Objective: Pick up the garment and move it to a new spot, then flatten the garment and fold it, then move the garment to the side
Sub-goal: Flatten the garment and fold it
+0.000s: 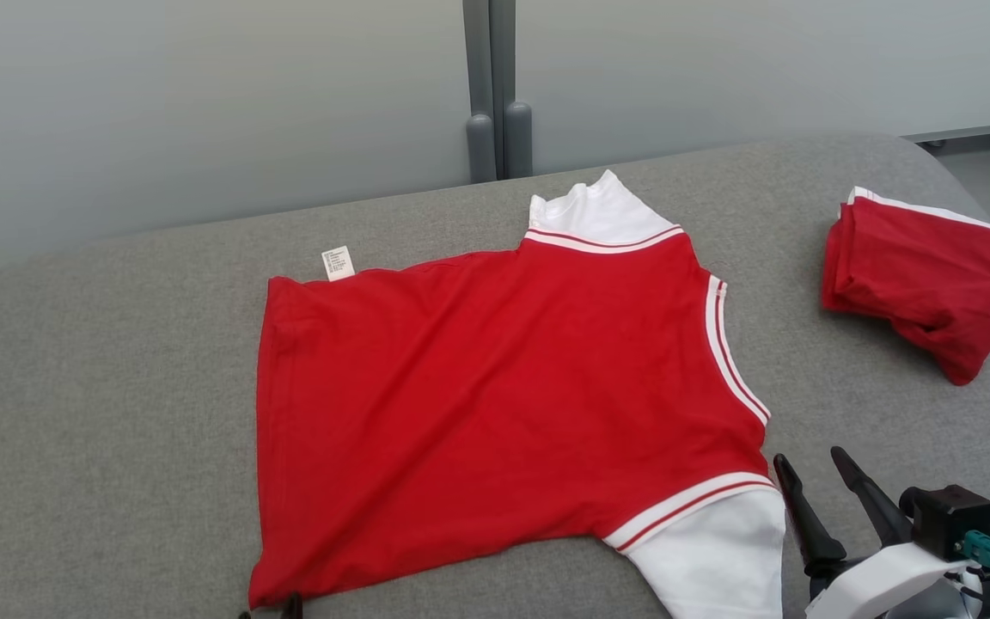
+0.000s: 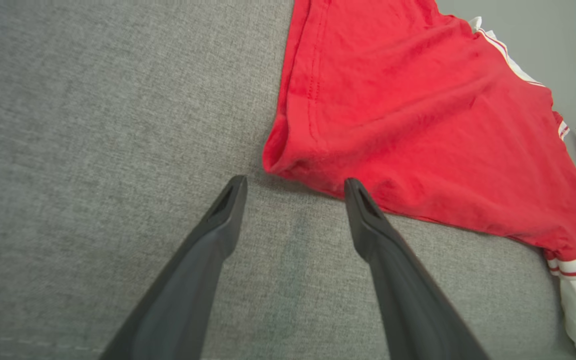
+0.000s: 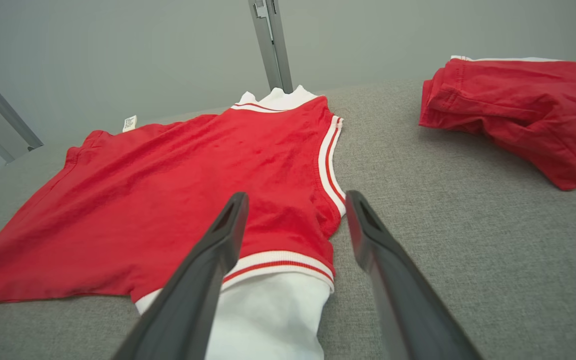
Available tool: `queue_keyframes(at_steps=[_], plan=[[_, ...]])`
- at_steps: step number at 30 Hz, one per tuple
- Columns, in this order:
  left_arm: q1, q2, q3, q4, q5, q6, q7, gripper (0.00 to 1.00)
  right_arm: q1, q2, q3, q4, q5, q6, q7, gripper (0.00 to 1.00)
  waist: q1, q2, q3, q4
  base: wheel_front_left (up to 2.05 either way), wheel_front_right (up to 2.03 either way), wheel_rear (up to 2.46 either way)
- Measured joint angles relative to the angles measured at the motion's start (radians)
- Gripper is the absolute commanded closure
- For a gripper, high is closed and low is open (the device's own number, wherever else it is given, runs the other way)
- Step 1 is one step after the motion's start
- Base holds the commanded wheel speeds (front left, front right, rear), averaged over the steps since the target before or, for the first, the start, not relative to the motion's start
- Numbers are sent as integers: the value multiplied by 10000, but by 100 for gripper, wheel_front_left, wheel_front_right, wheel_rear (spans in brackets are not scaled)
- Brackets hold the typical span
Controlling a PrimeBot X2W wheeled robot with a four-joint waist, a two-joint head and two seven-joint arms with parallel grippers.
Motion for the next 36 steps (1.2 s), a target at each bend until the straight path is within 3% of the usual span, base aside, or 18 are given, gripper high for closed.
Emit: queue_keyframes(at_steps=[8, 13, 15, 18, 21, 22, 24, 36], plan=[[-348, -15, -19, 180, -92, -146, 2, 0, 2, -17, -94, 92, 35, -4, 0, 0, 0, 0, 77, -93, 0, 0, 0], [-395, -21, 46, 284, -194, -173, -113, 33, 2, -19, -121, 146, 88, -2, -2, 0, 0, 0, 112, -134, 0, 0, 0], [-519, -23, 79, 311, -280, -178, -155, 51, 2, -19, -128, 178, 90, -2, -2, 0, 0, 0, 124, -146, 0, 0, 0], [-713, -27, 109, 382, -366, -186, -232, 58, 9, -19, -132, 290, 176, 2, -2, 0, 0, 0, 141, -159, 0, 0, 0], [-770, -33, 115, 535, -368, -221, -326, 73, 35, -21, -157, 418, 324, 8, 0, 0, 0, 0, 161, -169, 0, 0, 0], [-770, -33, 113, 560, -370, -259, -326, 85, 62, -23, -159, 472, 384, 54, 6, 0, 0, 0, 168, -174, 0, 0, 0], [-781, -36, 115, 571, -382, -261, -464, 97, 128, -15, -134, 602, 522, 199, 94, 0, 0, 0, 187, -181, 0, 0, 0], [-1370, -50, 10, 263, -221, -453, -1120, 100, 994, 343, 199, 1329, 1239, 702, 420, 0, 0, 0, 419, -157, 0, 0, 0]])
